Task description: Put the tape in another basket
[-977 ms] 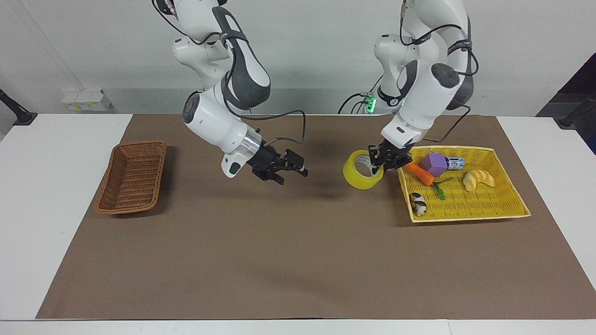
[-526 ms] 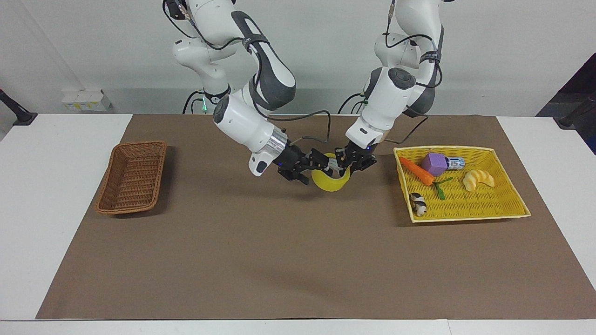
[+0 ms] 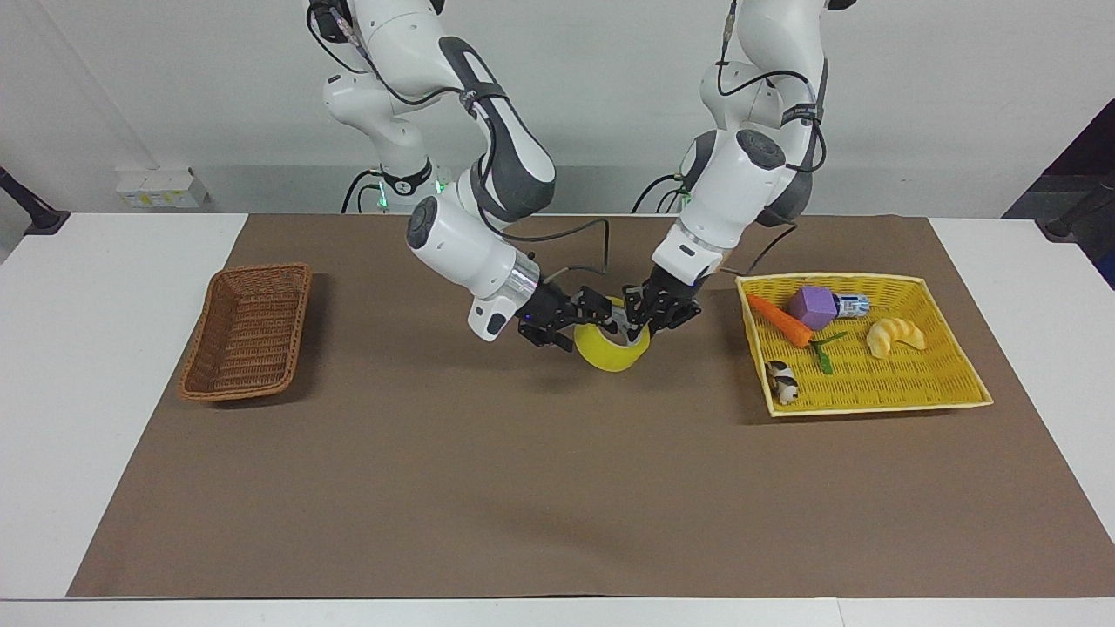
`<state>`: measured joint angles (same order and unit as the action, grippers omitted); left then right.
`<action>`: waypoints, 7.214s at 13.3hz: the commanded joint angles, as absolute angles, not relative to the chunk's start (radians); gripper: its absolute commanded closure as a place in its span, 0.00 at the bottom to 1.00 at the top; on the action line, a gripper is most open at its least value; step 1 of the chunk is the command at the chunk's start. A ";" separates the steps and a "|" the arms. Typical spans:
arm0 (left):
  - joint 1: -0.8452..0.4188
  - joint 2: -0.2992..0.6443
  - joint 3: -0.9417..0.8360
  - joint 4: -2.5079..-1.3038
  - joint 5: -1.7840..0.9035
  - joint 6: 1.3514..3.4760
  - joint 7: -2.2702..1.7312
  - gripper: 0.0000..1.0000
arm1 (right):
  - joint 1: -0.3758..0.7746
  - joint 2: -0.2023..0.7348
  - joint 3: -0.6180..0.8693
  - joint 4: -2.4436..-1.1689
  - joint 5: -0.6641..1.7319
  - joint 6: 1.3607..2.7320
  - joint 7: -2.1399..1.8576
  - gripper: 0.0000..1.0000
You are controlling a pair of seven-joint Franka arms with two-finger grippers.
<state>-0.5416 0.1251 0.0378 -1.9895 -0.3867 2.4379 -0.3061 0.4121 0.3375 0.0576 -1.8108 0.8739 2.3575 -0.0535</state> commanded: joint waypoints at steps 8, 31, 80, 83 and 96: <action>-0.546 0.155 0.051 -1.930 -0.448 2.447 -0.318 1.00 | 0.425 0.331 0.057 -1.833 0.834 2.352 -0.002 1.00; -0.163 0.018 0.063 -1.577 -0.048 1.789 0.202 0.00 | 0.135 0.210 0.044 -1.766 0.243 2.027 0.011 1.00; -0.135 0.002 0.072 -1.422 -0.009 1.505 0.244 0.00 | -0.167 0.049 0.051 -1.798 -0.167 1.910 0.056 0.00; -0.133 0.002 0.072 -1.422 -0.009 1.505 0.244 0.00 | -0.156 0.041 0.075 -1.701 -0.060 1.806 0.132 0.00; -0.133 0.002 0.072 -1.422 -0.009 1.505 0.244 0.00 | -0.084 -0.008 0.071 -1.505 0.021 1.523 0.107 0.00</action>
